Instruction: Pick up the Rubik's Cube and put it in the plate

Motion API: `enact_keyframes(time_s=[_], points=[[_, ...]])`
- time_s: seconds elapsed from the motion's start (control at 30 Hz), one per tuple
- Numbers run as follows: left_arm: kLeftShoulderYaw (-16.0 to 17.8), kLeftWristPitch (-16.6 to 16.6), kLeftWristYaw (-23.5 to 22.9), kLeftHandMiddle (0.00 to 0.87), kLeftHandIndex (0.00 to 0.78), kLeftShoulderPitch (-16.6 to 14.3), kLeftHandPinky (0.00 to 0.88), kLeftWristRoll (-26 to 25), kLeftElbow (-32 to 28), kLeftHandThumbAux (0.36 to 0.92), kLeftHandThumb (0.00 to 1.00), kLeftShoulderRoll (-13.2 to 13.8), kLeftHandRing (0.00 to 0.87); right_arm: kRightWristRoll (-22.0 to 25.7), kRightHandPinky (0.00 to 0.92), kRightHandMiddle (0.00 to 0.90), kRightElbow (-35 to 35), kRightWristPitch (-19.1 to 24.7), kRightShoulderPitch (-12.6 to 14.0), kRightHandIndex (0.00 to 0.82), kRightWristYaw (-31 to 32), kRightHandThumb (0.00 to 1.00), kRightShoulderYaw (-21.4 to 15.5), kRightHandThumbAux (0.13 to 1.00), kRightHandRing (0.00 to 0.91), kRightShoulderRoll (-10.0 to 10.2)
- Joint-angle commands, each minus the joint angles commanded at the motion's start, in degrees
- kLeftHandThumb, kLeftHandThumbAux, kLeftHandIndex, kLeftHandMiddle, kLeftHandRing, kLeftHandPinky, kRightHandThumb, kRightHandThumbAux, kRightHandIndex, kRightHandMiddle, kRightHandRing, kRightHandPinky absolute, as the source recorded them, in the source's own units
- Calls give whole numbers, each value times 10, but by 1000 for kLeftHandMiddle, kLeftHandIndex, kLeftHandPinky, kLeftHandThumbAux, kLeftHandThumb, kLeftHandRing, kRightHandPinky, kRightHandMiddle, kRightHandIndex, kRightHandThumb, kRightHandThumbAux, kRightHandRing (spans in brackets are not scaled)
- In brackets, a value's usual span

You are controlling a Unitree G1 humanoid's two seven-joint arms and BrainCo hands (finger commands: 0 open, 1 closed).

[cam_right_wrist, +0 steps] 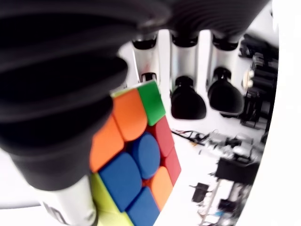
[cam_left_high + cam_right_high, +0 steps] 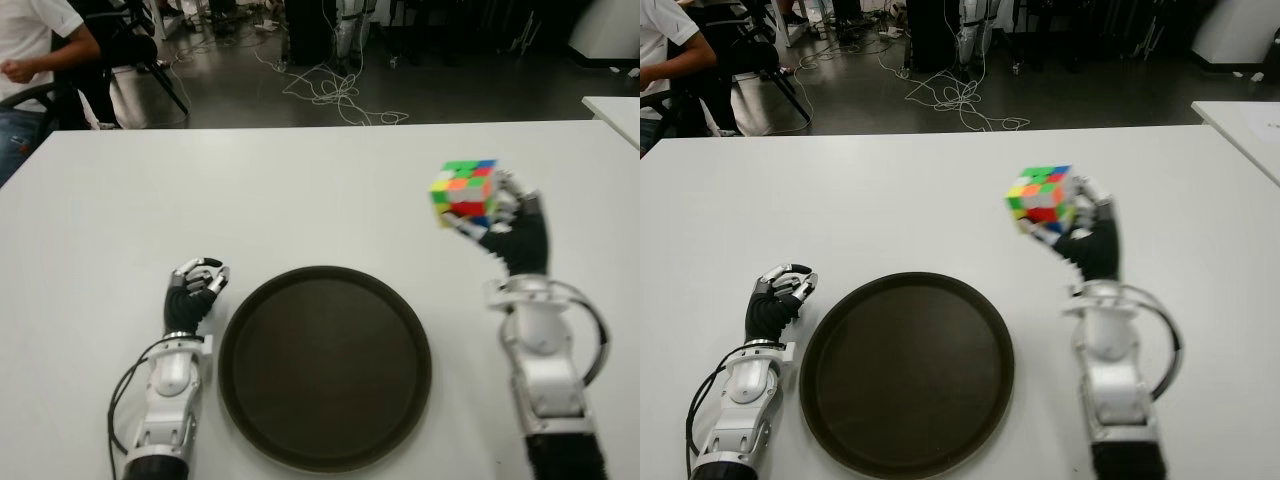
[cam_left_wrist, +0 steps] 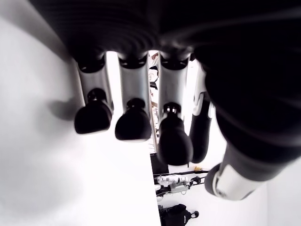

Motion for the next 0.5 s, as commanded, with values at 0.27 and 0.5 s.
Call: enact_keyframes(time_s=[0.27,0.5], points=[[1,-3,3,801,442,-1,796,-2,-1,707,705,-5,820,-29,838,837,-3,-16,20,737,27,338,43,815,841,-1],[2,0,4,800,442,-1,793,-4,-5,706,706,-8,819,-76,838,839,33,-53,9,720,37,328,74,790,844,-20]])
